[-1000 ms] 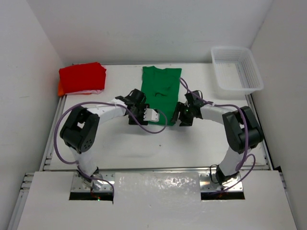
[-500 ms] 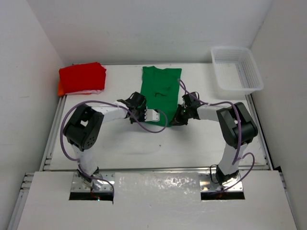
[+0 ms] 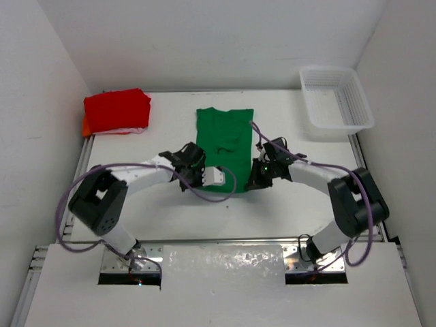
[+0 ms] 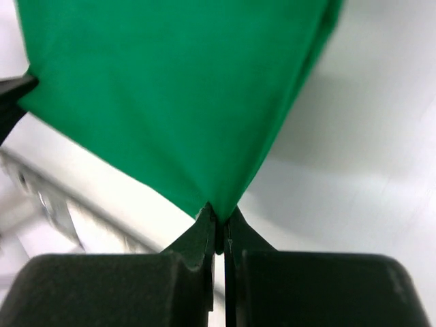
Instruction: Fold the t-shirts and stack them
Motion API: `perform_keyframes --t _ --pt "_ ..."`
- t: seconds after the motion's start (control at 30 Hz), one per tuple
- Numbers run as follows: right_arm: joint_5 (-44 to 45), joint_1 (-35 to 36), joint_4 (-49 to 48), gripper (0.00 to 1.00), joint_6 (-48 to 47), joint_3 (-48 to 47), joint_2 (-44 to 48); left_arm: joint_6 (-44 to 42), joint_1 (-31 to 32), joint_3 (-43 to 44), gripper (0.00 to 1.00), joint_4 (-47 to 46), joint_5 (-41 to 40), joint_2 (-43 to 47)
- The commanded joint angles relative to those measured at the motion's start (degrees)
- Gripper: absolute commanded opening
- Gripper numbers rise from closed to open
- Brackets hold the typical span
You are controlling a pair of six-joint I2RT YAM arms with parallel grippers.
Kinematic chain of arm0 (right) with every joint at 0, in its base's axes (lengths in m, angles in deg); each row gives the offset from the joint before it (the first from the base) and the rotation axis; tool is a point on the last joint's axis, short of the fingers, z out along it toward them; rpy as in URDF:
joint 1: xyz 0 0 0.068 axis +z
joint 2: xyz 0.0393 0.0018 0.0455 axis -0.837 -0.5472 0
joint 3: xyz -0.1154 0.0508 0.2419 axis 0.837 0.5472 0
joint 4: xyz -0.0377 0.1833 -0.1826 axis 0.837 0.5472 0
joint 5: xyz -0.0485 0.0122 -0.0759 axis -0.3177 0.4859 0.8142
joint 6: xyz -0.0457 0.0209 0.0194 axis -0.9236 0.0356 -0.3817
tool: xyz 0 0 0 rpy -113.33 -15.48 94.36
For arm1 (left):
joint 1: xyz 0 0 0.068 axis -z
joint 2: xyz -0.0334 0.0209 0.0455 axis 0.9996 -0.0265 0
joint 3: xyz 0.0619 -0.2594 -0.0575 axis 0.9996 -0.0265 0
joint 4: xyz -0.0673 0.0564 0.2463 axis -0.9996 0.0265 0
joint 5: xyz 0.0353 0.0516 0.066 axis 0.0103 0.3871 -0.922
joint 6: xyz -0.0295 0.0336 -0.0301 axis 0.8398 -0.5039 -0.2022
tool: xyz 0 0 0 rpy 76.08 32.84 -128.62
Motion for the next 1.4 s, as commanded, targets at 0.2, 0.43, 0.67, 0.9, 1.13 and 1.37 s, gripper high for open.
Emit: perform_keyframes --t 0.2,0.43,0.67,0.9,1.13,1.37 --pt "-1.2 11.5 21.5 0.0 -5.7 8.9 21.9 12.2 12.8 -9.5 0.0 22.1 2.7 21.7" --pt "-7.0 15.5 24.0 0.0 0.9 5.9 26.9 12.8 10.6 0.1 0.0 34.1 10.2 25.4" --pt "-13.2 5.0 23.4 0.0 -2.3 -6.3 14.9 12.0 -1.7 11.6 0.0 32.6 12.2 16.0" --pt "-14.0 -2.0 25.0 0.0 -7.2 -19.5 3.6 13.6 -9.4 28.3 0.0 30.9 13.0 4.0" --pt "-14.5 -7.1 21.9 0.0 -7.2 -25.2 -3.9 16.4 -11.5 38.5 0.0 30.2 12.7 -6.4" --pt "-14.2 -9.9 20.6 0.0 -6.5 -30.2 -10.8 18.6 -12.3 43.6 0.0 26.6 11.1 -13.3"
